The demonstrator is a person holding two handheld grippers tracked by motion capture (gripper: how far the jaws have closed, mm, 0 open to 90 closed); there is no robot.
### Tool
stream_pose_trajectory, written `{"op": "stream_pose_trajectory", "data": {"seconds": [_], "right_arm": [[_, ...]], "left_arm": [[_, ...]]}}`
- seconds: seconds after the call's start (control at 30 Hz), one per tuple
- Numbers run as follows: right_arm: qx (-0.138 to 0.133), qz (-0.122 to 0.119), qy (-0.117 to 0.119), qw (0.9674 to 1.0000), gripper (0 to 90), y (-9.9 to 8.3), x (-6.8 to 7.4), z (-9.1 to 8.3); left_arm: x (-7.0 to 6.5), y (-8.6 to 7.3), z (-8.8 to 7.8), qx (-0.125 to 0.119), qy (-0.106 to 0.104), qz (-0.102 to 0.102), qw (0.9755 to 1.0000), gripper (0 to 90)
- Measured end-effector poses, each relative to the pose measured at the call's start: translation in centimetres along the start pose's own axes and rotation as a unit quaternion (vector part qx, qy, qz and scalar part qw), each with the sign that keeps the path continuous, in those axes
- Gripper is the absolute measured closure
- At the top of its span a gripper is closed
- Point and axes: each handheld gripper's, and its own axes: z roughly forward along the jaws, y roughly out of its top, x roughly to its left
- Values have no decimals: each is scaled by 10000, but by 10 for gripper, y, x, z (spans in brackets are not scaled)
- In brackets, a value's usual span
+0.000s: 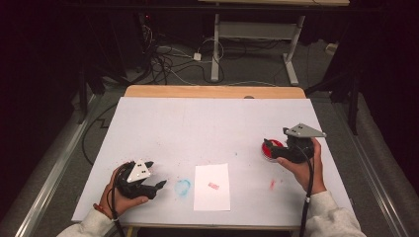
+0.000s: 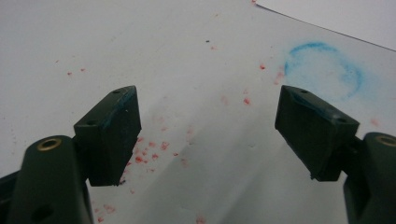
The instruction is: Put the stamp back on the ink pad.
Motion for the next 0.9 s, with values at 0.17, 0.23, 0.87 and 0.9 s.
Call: {"op": "stream_pose_trajectory", "data": {"seconds": [0.17, 0.23, 0.87, 0.9], "right_arm": [[-163, -69, 69, 9998, 205, 4, 7, -5], [-201, -127, 61, 9997, 213, 5, 9, -7], [-516, -502, 149, 9973, 228, 11, 24, -37], [-538, -504, 170, 9971, 228, 11, 24, -39]], "left_arm": [[0, 0, 0, -1, 2, 5, 10000, 218], [0, 0, -1, -7, 6, -4, 10000, 218], [0, 0, -1, 2, 8, -3, 10000, 218], [0, 0, -1, 1, 7, -3, 10000, 218]]}}
